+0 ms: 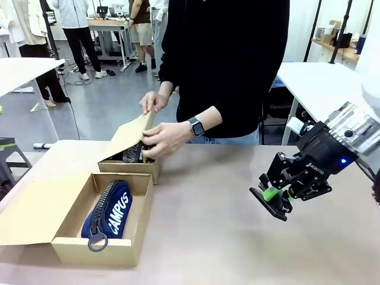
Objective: Place items inside the box.
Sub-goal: Pick up a Pencil pouch or Stapler and place it inside the Mailer Box closest to the robot.
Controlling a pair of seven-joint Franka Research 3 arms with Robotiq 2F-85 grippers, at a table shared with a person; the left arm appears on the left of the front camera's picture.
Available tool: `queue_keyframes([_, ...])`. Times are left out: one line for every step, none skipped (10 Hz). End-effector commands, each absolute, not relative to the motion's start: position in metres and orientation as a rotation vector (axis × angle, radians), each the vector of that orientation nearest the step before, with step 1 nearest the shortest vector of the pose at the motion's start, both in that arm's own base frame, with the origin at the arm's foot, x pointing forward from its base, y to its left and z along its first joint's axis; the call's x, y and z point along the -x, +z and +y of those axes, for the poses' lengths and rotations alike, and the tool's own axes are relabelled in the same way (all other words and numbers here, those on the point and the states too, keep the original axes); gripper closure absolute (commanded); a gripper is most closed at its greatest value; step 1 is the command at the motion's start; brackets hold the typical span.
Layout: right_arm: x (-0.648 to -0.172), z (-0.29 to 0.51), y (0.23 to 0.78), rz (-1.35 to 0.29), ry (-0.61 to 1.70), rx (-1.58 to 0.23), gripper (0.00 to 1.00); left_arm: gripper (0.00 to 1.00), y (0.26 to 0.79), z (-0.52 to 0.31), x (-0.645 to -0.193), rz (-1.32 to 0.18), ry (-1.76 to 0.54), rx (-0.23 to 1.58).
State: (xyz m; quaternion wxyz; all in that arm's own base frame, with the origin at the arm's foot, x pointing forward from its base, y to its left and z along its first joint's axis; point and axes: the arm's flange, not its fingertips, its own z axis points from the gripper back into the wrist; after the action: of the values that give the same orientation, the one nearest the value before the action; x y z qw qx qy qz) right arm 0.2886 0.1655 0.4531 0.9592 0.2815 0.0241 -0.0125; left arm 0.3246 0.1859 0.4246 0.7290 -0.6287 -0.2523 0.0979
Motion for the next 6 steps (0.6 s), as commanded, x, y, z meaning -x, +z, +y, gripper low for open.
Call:
queue_keyframes([-0.289,0.163,0.456,0.047,-0.022,-0.582,0.68,0.00,0.424,0.186,-0.323,-0.571,0.194,1.392])
queue_keyframes([-0.289,0.163,0.456,0.047,-0.022,-0.582,0.68,0.00,0.424,0.186,-0.323,-0.571,0.194,1.392])
queue_keyframes([-0.289,0.165,0.453,0.049,-0.027,-0.571,0.68,0.00,0.424,0.186,-0.323,-0.571,0.194,1.392])
queue_keyframes([-0.291,0.179,0.452,0.048,-0.048,-0.513,0.68,0.00,0.424,0.186,-0.323,-0.571,0.194,1.392])
queue_keyframes([-0.291,0.193,0.456,0.010,-0.017,-0.512,0.68,0.00,0.424,0.186,-0.323,-0.571,0.194,1.392])
queue_keyframes([-0.293,0.213,0.462,-0.006,-0.022,-0.461,0.68,0.00,0.424,0.186,-0.323,-0.571,0.194,1.392])
